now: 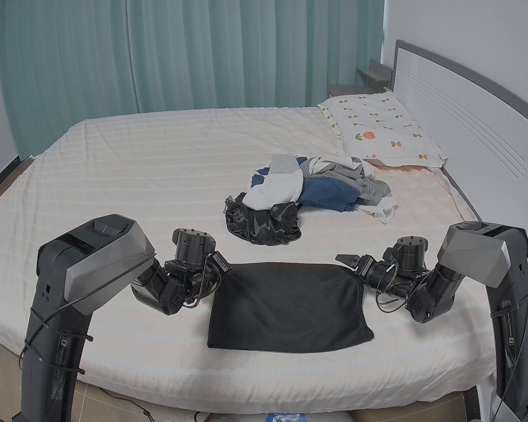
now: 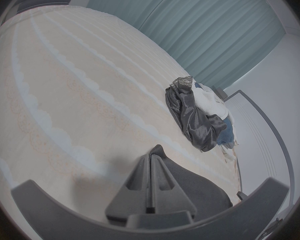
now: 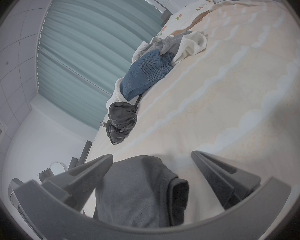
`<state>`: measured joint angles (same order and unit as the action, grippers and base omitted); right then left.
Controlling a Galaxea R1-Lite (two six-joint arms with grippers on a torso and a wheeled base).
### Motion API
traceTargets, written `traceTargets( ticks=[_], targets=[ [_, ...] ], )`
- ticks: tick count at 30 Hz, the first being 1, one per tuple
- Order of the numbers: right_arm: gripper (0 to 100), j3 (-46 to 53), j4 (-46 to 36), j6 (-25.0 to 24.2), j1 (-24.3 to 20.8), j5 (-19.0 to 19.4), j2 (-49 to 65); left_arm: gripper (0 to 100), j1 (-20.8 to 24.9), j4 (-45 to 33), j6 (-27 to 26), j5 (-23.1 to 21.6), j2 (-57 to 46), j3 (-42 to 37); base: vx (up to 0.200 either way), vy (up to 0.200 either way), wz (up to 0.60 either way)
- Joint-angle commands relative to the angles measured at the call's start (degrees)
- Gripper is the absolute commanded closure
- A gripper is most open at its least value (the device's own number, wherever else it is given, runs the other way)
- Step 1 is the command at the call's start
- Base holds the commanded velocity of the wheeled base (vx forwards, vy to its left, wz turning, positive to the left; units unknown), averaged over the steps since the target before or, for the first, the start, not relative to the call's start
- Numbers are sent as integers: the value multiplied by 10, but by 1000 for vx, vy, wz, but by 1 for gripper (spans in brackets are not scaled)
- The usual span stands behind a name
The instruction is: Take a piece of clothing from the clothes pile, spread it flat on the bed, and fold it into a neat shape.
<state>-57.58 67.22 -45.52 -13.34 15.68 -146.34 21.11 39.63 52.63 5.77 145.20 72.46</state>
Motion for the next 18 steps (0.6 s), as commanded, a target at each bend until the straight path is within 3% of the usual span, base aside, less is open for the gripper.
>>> traceTargets(
  ticks=[1, 7, 11, 18],
  targets=[
    [100, -13, 2, -2, -5, 0, -16, 100, 2, 0, 0, 0, 1, 0, 0, 0, 0],
    [100, -20, 7, -4, 2, -2, -17, 100, 2, 1, -1, 0, 1, -2, 0, 0, 0],
    [100, -25, 11, -5, 3, -39, -16, 100, 2, 1, -1, 1, 1, -3, 0, 0, 0],
    [100, -25, 40, -6, 4, -50, -20, 100, 3, -1, -1, 5, 1, -4, 0, 0, 0]
  ],
)
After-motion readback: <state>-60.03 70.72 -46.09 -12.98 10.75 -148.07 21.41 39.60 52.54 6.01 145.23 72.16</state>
